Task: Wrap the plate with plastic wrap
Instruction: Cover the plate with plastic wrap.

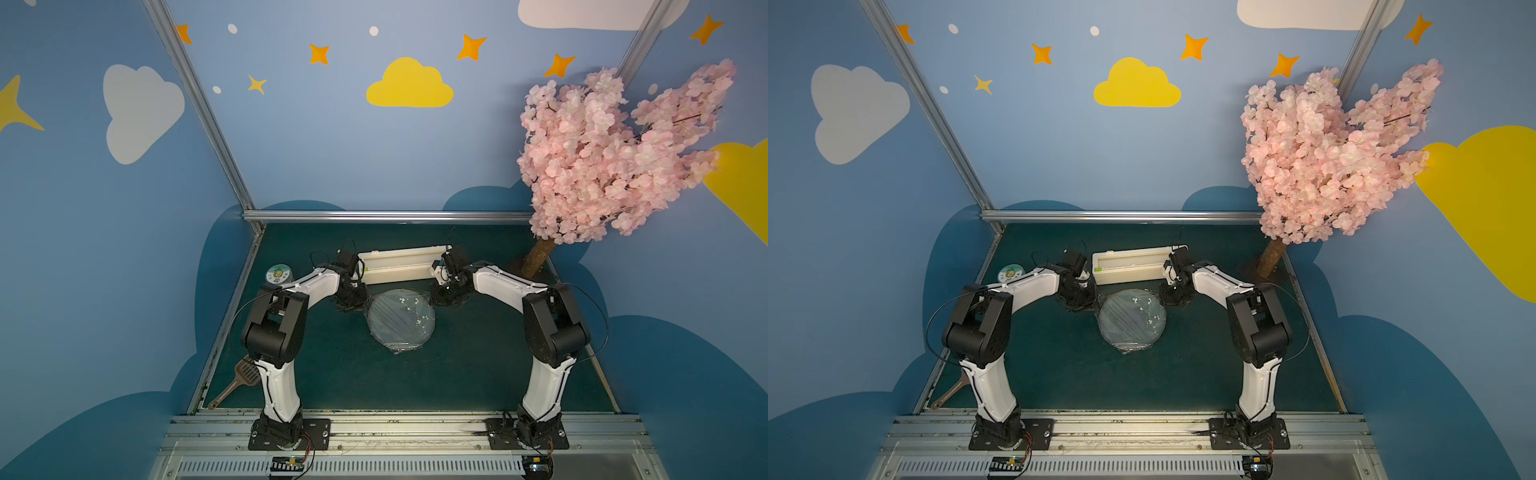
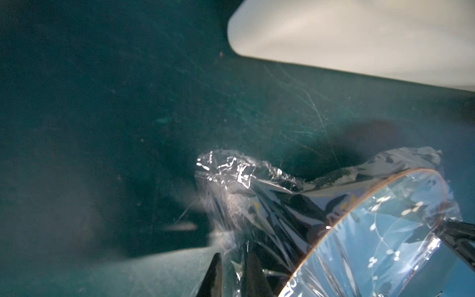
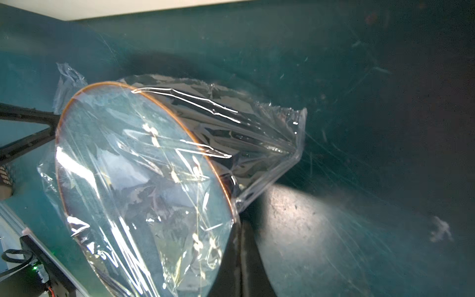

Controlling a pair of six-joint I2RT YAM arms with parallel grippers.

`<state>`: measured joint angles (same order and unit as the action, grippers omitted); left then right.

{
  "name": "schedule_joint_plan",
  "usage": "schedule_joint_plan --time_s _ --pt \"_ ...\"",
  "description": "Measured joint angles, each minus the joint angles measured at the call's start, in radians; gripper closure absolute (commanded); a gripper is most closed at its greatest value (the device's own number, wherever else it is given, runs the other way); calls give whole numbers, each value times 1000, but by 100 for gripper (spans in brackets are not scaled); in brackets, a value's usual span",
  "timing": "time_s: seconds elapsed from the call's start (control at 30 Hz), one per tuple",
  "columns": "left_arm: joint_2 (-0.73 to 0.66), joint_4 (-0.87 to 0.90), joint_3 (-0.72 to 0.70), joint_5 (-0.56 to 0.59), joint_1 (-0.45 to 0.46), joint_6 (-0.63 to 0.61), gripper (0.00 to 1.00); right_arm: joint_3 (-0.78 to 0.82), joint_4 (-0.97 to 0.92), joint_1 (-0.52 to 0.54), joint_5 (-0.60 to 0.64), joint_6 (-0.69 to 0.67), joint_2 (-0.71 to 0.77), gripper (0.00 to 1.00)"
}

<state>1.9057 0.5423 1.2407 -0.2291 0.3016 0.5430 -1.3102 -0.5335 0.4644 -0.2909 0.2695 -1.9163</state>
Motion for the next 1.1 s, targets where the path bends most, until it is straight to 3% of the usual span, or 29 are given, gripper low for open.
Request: schedule_joint_plan --time_s 0.3,0.8,0.9,1.1 --pt "21 -4 0 -4 0 0 91 11 -6 -1 28 3 18 100" --pt "27 -14 -9 -4 13 0 90 87 41 -5 4 37 21 100" --pt "27 -13 -8 -2 14 0 85 95 42 -6 2 42 21 98" --pt "3 37 2 58 15 -18 53 121 -8 -52 59 49 57 77"
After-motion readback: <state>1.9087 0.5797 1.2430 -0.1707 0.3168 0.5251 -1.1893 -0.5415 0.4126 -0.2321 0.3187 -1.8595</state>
